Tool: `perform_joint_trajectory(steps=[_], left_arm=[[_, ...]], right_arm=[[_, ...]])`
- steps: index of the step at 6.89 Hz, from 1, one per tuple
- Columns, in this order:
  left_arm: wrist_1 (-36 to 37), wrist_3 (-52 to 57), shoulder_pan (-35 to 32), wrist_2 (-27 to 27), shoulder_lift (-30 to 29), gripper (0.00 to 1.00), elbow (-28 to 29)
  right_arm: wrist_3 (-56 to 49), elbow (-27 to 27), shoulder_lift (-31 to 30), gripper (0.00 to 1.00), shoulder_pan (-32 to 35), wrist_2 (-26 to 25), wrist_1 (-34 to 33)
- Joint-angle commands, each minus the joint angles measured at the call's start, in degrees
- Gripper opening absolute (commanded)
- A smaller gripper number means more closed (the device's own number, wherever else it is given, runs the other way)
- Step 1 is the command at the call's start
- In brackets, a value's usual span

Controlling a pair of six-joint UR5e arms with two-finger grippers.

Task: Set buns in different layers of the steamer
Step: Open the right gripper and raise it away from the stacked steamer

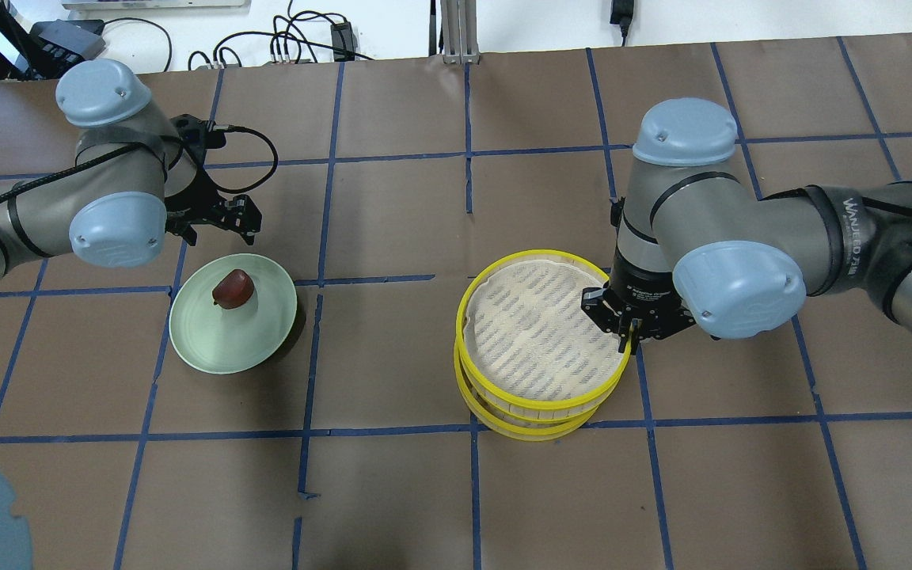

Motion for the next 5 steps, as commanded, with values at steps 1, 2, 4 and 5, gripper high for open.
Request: perform_joint_trajectory(steps=[1,2,4,5], left_arm=[[0.01,-0.29,-0.03,-0.05,-0.03,0.91,-0.01],[0.01,-0.47,-0.03,-0.14,-0.12,0.91,-0.01],[0.01,-0.65,-0.03,-0.23,-0.12,0.92,-0.01],[0.01,-0.65,-0.03,-0.31,-0.12,0.92,-0.01]], right_arm=[[0.66,0.06,0.31,0.09,-0.07,0.18,0.11],[0.75,-0.03,0.14,0.09,0.11,0.18,0.02],[0.67,0.15,-0.12,0.09,0.2,0.27,0.19],[0.93,0.32,-0.04,0.09,0.89,0.36,0.28]])
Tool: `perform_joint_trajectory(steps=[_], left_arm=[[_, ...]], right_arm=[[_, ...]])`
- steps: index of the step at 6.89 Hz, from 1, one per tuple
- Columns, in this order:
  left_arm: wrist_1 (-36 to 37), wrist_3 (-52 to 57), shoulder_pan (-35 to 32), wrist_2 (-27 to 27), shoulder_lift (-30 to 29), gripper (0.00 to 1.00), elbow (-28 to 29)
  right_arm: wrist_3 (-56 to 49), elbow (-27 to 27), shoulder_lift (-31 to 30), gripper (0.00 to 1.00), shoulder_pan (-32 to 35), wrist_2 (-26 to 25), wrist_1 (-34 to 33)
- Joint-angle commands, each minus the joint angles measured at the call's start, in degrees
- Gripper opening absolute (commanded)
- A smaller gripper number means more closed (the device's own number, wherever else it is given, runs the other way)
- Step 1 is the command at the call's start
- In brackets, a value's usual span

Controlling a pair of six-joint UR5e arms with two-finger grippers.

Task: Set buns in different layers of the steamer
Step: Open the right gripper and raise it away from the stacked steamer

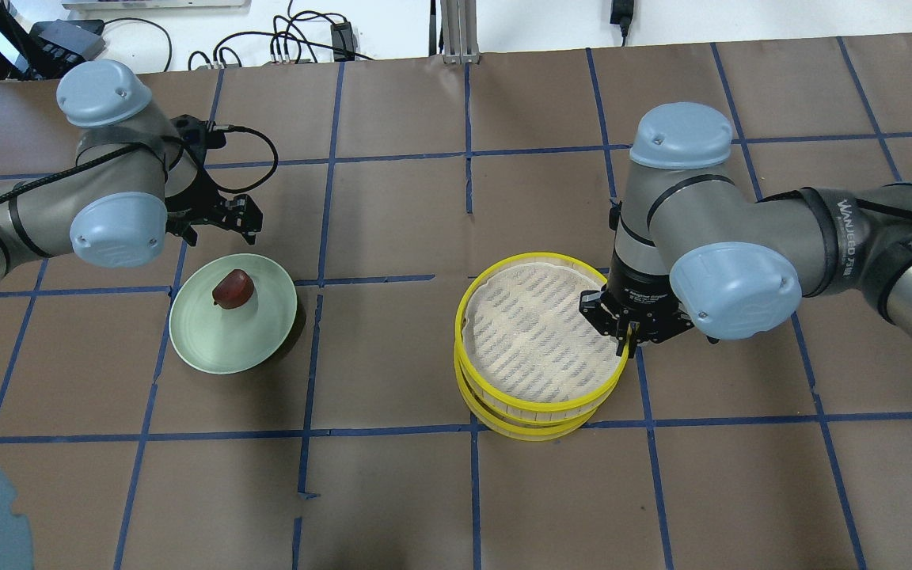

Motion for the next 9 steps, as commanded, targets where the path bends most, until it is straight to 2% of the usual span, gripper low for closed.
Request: perform_joint_trajectory(steps=[1,5,6,7,8,9], left_arm=[[-0.09,-0.07,0.0,-0.01,-0.09,0.92,0.09],[0.0,-0.07,0.0,-0.1,-0.18,0.92,0.0],[0.0,-0.07,0.0,-0.01,-0.18,0.92,0.09],[0.0,-0.07,0.0,-0.01,-0.18,0.92,0.09],[0.09,0.02,0.0,-0.01,-0.18,0.92,0.09],[0.09,0.89,0.0,-0.01,-0.27,0.92,0.09]], right_arm=[[0.28,0.14,0.04,0.09,1.43,0.12,0.02],[-1.03,0.4,0.4,0.11,1.44,-0.94,0.01],[-1.21,0.4,0.4,0.24,1.44,-0.5,-0.07],[-0.86,0.4,0.4,0.73,1.44,-0.41,-0.07],[-1.3,-0.64,0.31,1.0,1.09,-0.85,-0.07],[-1.82,-3.96,0.31,1.0,1.0,-0.76,1.41]])
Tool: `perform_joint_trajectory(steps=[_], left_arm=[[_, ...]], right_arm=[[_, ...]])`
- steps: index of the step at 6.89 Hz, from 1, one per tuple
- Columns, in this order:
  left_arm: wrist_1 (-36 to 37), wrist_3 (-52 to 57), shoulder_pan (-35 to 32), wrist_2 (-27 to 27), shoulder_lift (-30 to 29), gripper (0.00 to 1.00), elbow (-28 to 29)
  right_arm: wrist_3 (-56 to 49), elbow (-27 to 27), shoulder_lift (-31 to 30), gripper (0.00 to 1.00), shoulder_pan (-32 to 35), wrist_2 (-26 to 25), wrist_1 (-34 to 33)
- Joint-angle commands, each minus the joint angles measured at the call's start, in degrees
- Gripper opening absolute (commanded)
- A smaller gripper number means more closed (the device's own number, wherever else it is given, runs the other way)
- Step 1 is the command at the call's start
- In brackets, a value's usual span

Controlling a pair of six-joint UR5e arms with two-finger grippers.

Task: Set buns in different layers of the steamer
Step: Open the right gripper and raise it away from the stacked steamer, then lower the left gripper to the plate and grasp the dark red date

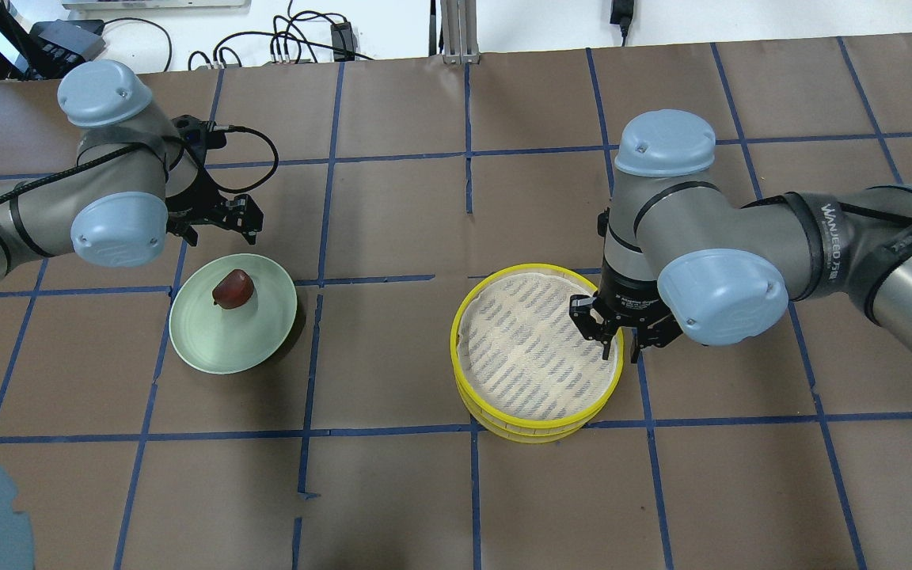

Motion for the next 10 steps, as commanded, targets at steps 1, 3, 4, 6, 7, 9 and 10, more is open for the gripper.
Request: perform_joint_trajectory(steps=[1,3,4,6,7,9,10], left_arm=[[0.03,2.44,0.0,0.26,1.59,0.97,2.7],[-8.12,4.03,0.0,0.09,1.44,0.98,6.95],[-8.32,3.51,-0.08,0.09,1.0,0.97,4.43],[-9.09,3.16,0.27,0.45,1.71,1.0,5.91],[-8.59,2.38,0.0,-0.08,1.52,0.97,3.11],[-3.26,2.71,-0.09,-0.52,-2.4,0.95,-2.43],[-1.14,3.94,-0.09,0.09,-3.91,0.92,-3.85]], right_arm=[[-1.38,-7.31,0.05,1.0,-0.78,-0.22,6.45],[-9.44,-12.87,-0.56,1.0,-5.24,-1.88,12.37],[-10.95,-16.29,-1.35,1.0,-7.62,-1.89,15.53],[-13.67,-25.6,-3.2,1.0,-8.35,-1.8,23.58],[-14.65,-27.12,-3.46,1.0,-8.09,-1.55,23.47],[-15.01,-26.87,-3.46,1.0,-8.17,-0.93,14.34],[-15.01,-26.78,-3.46,1.0,-8.43,-1.01,14.33]])
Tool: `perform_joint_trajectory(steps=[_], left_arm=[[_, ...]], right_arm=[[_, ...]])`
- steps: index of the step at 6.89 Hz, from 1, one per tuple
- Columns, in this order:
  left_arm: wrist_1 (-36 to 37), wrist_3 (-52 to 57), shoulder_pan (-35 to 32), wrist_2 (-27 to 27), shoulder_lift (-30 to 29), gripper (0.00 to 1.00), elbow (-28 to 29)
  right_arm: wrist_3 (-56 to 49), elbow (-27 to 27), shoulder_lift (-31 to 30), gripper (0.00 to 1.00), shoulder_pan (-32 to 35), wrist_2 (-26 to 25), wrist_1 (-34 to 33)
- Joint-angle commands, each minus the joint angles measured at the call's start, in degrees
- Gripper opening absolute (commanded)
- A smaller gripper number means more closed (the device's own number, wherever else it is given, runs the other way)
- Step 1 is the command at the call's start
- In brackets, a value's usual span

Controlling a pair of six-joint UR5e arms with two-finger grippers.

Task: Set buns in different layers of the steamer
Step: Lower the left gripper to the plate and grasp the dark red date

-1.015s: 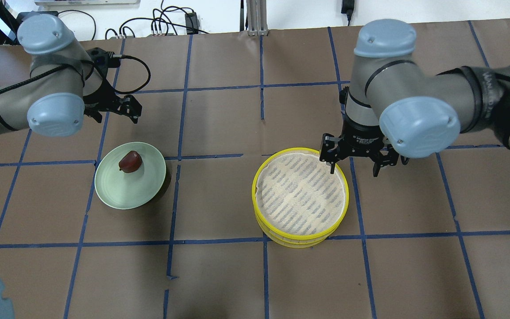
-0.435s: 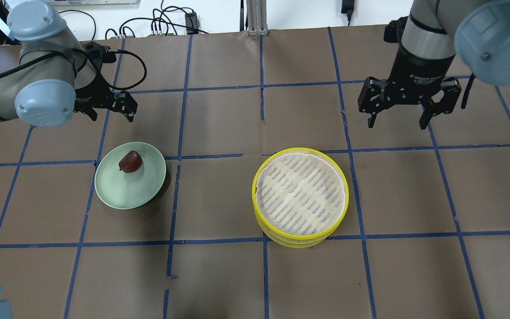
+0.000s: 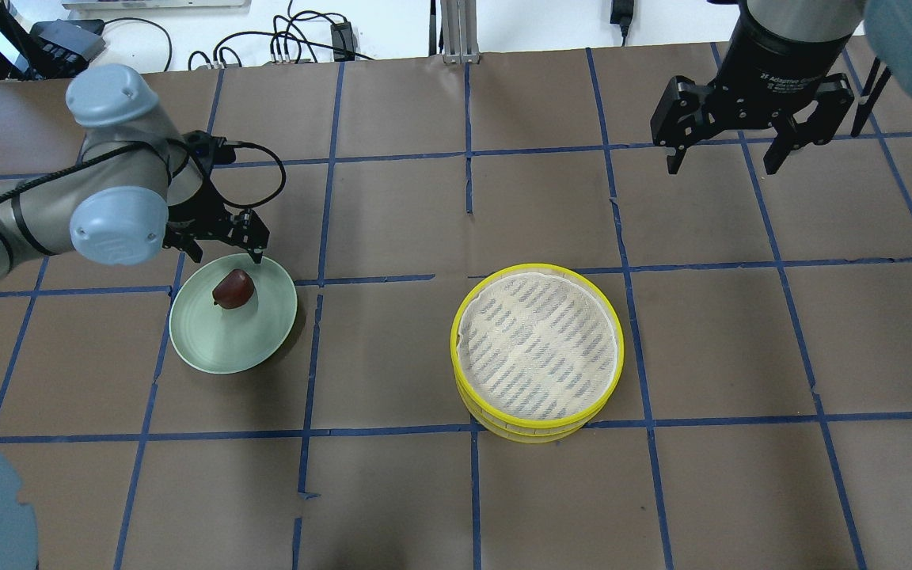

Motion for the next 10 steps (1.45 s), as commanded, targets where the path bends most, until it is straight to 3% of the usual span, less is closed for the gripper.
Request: perform_joint_trajectory(steps=[1,2,5,6,8,9,10], left_arm=[[4.09,1.54,0.14,0.85,-2.36,0.92,-2.96],[4.1,1.54,0.23,1.11,-2.54,0.87,-3.05],[3.39,1.1,0.23,1.55,-1.49,0.23,-2.62],[3.13,1.01,0.23,4.6,-0.7,0.09,-2.35],[-1.67,0.75,-0.2,4.9,2.54,0.07,0.7],[-8.14,0.14,-1.42,4.46,4.04,0.07,4.47],[-11.17,-2.74,-6.57,3.85,5.01,0.07,5.55]], right_arm=[[-0.18,-0.1,0.04,1.0,-0.33,-0.06,-1.15],[-0.18,-0.1,0.04,1.0,-0.42,-0.15,-1.15],[-0.18,-0.01,0.04,1.0,-0.42,-0.23,-1.15],[-0.09,0.07,0.04,1.0,-0.42,-0.23,-1.24],[-0.09,0.16,0.04,1.0,-0.24,-0.23,-1.24],[-0.09,0.16,0.04,1.0,-0.24,-0.23,-1.24],[-0.09,0.25,0.04,1.0,-0.07,-0.23,-1.24]])
